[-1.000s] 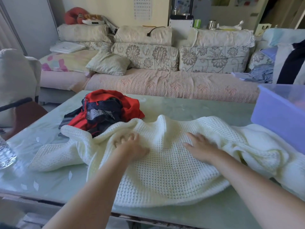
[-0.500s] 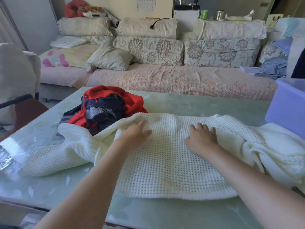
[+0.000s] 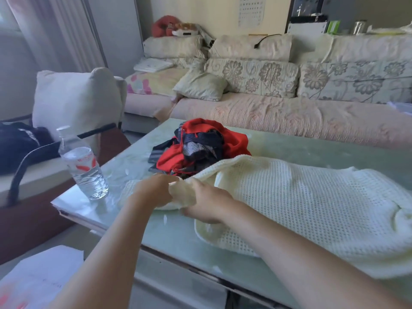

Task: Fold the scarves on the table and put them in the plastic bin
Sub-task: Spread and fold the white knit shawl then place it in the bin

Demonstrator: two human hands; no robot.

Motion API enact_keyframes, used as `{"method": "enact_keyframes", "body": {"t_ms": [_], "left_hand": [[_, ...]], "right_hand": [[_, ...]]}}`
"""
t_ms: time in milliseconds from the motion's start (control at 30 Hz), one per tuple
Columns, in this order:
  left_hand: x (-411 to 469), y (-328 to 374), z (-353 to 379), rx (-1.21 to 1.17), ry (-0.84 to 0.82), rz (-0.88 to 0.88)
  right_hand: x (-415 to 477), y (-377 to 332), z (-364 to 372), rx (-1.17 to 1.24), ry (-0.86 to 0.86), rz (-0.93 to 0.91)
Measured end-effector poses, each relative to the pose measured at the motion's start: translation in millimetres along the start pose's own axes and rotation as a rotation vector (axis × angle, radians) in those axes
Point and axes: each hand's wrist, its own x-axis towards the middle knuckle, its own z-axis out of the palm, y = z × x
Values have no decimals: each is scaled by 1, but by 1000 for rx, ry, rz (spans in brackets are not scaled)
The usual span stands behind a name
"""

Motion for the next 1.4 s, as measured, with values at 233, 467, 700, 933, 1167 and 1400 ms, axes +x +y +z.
{"method": "enact_keyframes", "body": {"t_ms": [233,467,700,933,1167,1400], "left_hand": [[1,8,-16,-261,321,-84],[0,123,-62,-661,548,337],[-26,253,-22,-620,196,828],[-35,272,12,-388,182,760],[-37,235,18,-11,12,589],[-35,220,20,-124,-139,472]], "right_hand": [[-3,3,-1,35,-83,-90],[-47,79,-69,434,430,-46],[-127,183,-94,81,637,32],[-174,228,-92,-445,241,271],[-187,245,-112,-762,85,576],[-188,226,-94,-293,18,276]]}}
